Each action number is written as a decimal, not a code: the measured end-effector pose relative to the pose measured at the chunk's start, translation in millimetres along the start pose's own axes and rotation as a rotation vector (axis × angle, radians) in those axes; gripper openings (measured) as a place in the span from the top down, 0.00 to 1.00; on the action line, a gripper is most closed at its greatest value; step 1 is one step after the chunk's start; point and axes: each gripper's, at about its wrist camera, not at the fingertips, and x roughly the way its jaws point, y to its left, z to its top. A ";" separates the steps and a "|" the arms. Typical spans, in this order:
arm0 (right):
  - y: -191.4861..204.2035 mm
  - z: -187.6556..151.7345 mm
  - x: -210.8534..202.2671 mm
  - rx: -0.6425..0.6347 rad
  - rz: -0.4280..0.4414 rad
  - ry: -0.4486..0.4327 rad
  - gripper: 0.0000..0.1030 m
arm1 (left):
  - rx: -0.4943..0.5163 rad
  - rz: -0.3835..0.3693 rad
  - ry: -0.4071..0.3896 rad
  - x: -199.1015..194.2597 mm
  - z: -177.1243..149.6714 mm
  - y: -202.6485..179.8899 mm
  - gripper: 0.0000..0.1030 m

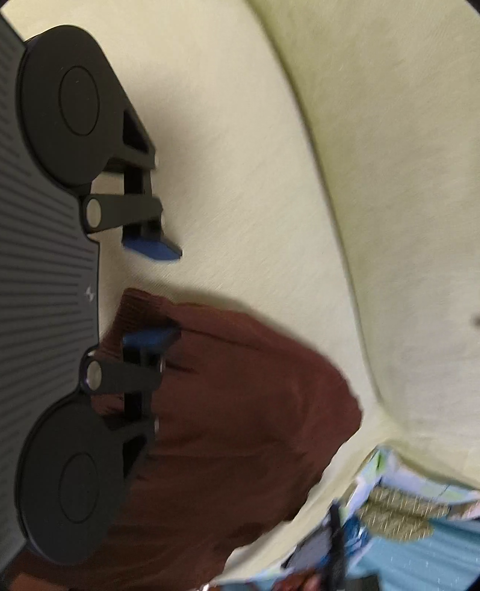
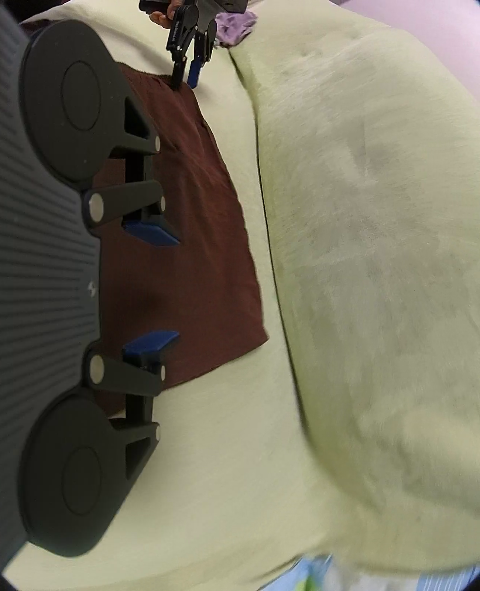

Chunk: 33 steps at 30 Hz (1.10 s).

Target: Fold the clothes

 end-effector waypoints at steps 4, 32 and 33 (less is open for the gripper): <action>-8.3 28.8 41.2 -0.099 -0.023 0.033 0.55 | 0.020 -0.079 0.007 5.4 -1.2 9.2 0.89; -12.9 88.7 149.2 -0.165 -0.076 -0.039 0.98 | 0.130 0.047 -0.069 11.7 24.6 14.0 0.92; -8.6 92.3 153.0 -0.174 -0.090 -0.046 0.98 | 0.124 0.051 -0.072 12.7 25.8 16.5 0.92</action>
